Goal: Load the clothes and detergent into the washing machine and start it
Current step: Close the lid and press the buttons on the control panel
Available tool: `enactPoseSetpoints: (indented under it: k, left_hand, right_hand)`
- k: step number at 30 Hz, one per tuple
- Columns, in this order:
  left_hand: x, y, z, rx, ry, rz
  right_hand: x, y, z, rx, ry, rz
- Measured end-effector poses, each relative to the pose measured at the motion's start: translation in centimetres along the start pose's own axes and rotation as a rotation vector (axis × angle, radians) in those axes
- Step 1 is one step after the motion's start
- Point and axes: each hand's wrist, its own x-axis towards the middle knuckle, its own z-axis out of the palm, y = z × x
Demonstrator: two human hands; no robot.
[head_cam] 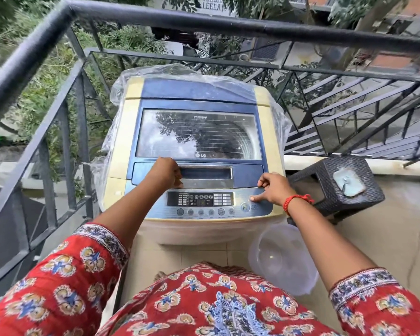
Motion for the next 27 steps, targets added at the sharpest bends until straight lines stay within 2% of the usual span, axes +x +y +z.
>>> enactPoseSetpoints:
  k: [5, 8, 11, 13, 17, 27]
  left_hand:
    - [-1.6, -1.3, 0.3, -0.063, 0.064, 0.128]
    - [-2.7, -2.7, 0.7, -0.097, 0.154, 0.212]
    - [-3.6, -3.7, 0.7, -0.345, 0.302, 0.164]
    - [-3.6, -4.3, 0.7, -0.434, 0.346, 0.102]
    - [-3.3, -5.4, 0.4, -0.563, 0.275, -0.027]
    - [-3.4, -5.9, 0.6, -0.638, 0.234, -0.033]
  right_hand:
    - [-0.3, -0.6, -0.4, -0.027, -0.068, -0.029]
    - [-0.6, -0.9, 0.0, 0.006, -0.130, -0.017]
    - [-0.9, -0.9, 0.7, 0.023, -0.141, 0.004]
    - [-0.9, -0.9, 1.0, 0.042, -0.140, 0.028]
    - [-1.2, -0.9, 1.2, 0.059, -0.146, 0.042]
    - [-1.3, -0.3, 1.7, 0.066, -0.116, 0.028]
